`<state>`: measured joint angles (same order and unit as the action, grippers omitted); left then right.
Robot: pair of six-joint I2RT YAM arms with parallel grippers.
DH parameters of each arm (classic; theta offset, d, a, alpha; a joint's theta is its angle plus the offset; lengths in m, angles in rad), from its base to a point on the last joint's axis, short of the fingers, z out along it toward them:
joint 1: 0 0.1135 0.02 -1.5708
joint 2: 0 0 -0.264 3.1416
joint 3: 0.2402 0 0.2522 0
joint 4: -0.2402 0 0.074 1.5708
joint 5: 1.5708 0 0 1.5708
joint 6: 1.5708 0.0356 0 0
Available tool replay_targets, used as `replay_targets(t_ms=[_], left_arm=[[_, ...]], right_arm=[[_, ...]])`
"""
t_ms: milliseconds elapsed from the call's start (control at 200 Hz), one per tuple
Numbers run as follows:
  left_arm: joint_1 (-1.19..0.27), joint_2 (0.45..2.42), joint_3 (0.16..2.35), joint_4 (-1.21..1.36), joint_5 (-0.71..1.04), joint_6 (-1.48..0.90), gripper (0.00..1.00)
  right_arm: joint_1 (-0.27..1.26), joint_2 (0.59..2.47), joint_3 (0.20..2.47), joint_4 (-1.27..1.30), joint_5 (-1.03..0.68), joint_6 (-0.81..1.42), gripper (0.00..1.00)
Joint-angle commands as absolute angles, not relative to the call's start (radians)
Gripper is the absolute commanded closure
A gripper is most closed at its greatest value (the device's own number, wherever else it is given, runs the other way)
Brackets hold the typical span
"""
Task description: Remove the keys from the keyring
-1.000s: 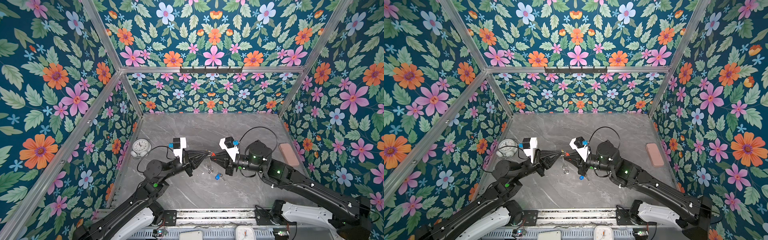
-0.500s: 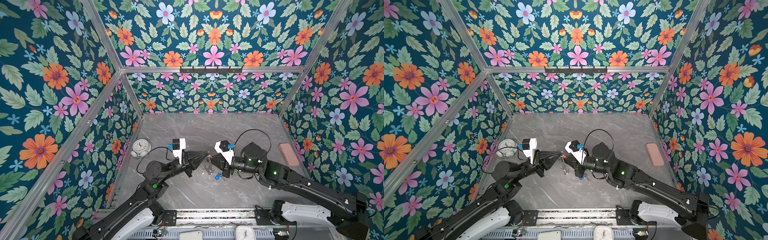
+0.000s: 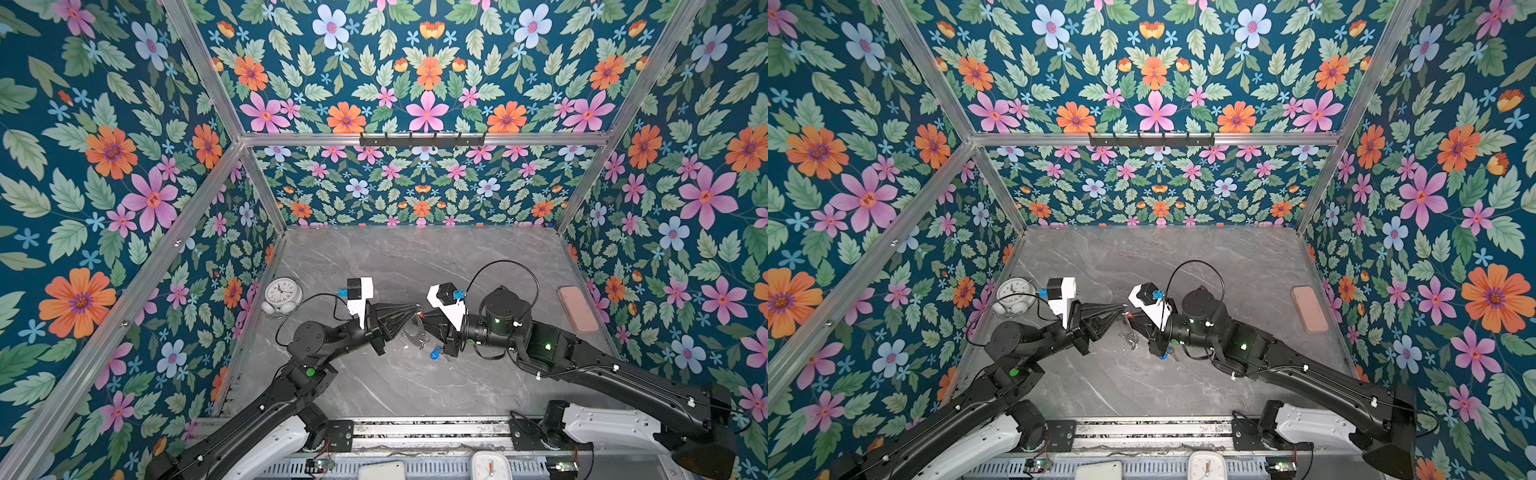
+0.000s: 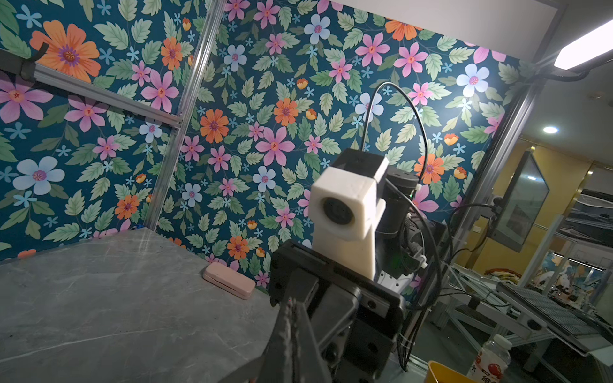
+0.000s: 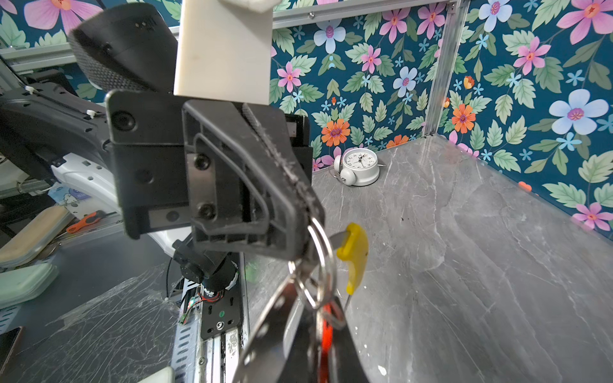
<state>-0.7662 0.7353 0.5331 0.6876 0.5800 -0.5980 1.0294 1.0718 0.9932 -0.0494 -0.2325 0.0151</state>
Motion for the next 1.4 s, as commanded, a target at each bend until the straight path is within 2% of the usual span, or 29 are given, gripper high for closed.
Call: replay_targets(t_ms=[0, 215, 430, 755, 1035, 1215, 1395], left_arm=[[-0.766, 0.735, 0.537, 0.751, 0.587, -0.591, 1.00], [-0.766, 0.732, 0.534, 0.741, 0.586, -0.586, 1.00], [-0.766, 0.723, 0.523, 0.736, 0.584, -0.583, 1.00], [-0.765, 0.732, 0.504, 0.769, 0.611, -0.587, 1.00], [-0.766, 0.782, 0.494, 0.856, 0.684, -0.640, 1.00], [-0.765, 0.794, 0.492, 0.881, 0.709, -0.655, 1.00], [-0.766, 0.805, 0.482, 0.904, 0.711, -0.668, 1.00]], right_arm=[[1.032, 1.062, 0.992, -0.085, -0.238, 0.009, 0.95], [1.023, 1.038, 1.005, -0.157, -0.253, 0.006, 0.74], [0.964, 0.987, 0.982, -0.192, -0.328, 0.035, 0.60], [0.868, 0.900, 0.986, -0.170, -0.507, 0.081, 0.55], [0.797, 0.952, 1.003, -0.024, -0.718, 0.146, 0.52], [0.790, 1.008, 1.010, 0.040, -0.791, 0.187, 0.52], [0.791, 1.046, 1.011, 0.061, -0.831, 0.214, 0.59]])
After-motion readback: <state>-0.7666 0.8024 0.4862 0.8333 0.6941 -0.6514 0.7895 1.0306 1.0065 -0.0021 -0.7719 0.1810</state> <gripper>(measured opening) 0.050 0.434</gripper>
